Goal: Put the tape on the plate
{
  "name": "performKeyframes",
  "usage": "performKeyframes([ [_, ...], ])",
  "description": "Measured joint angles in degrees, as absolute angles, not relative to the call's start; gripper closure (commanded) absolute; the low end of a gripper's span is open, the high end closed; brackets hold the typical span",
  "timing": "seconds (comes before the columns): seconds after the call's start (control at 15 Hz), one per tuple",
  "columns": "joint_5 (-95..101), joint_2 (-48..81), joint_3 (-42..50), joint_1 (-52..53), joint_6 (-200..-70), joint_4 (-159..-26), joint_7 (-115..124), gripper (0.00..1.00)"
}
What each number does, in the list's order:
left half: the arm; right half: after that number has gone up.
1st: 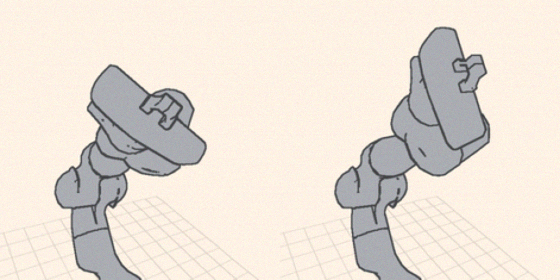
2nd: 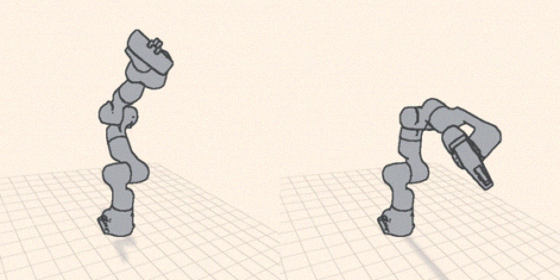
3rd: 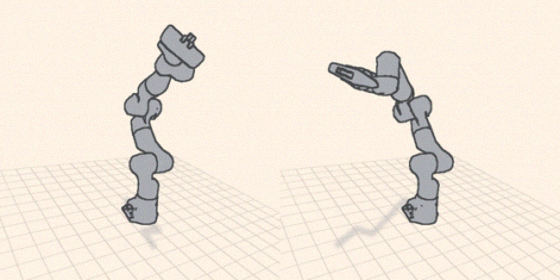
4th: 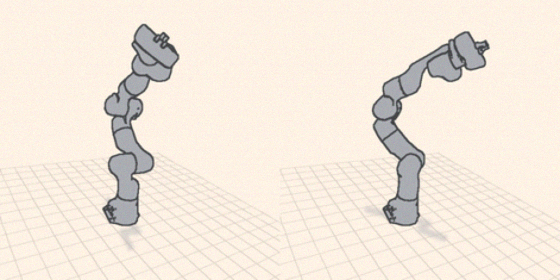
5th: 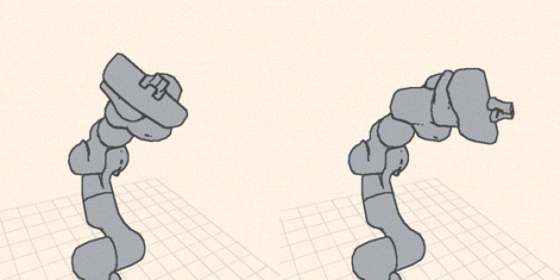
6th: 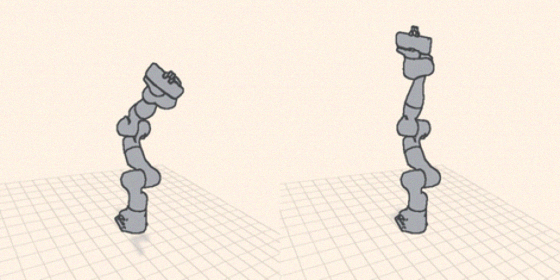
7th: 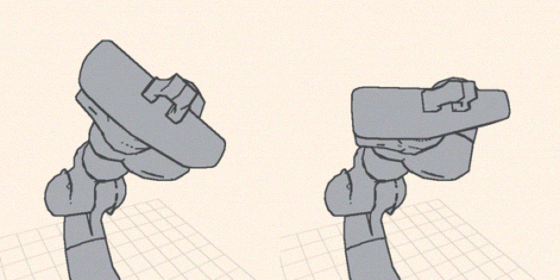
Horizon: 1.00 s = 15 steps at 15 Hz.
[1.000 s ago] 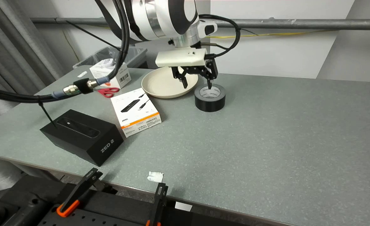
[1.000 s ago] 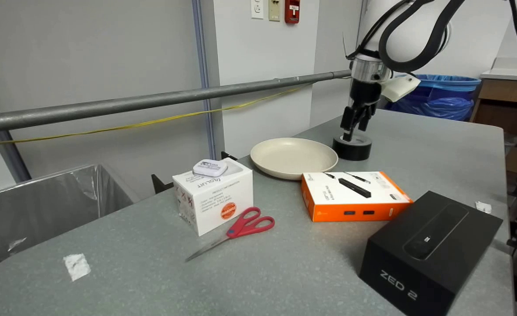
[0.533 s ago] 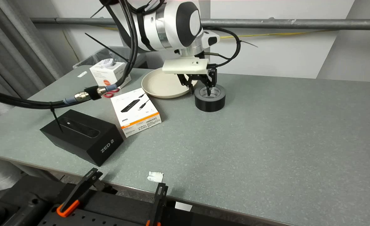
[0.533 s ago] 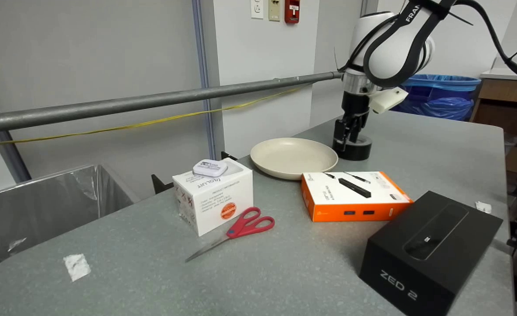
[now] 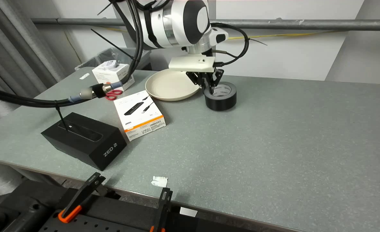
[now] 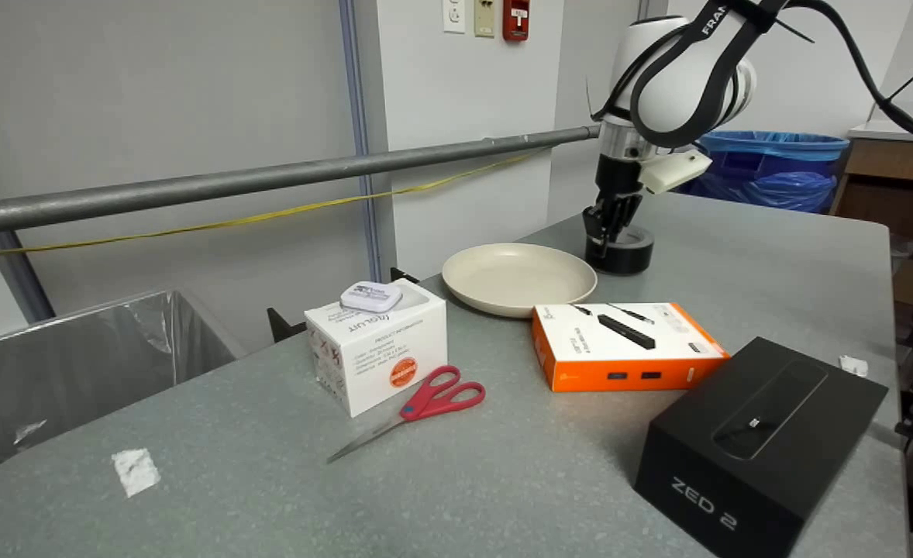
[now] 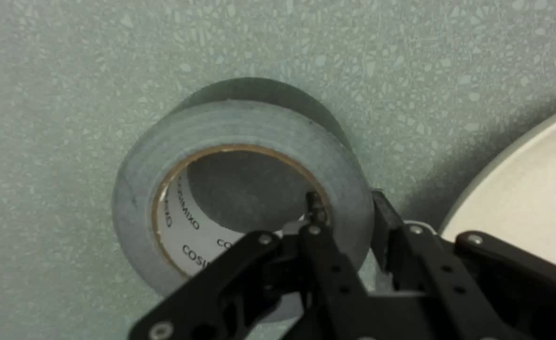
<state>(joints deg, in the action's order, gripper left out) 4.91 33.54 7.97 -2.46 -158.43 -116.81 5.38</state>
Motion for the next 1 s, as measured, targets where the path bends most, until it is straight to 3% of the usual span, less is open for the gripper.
performKeyframes([
  [0.6,4.9,19.1,2.4,0.0,-158.5,-120.0,4.9,0.94],
  [1.0,2.9,23.4,-3.4,3.4,-158.6,-118.8,5.0,0.94],
])
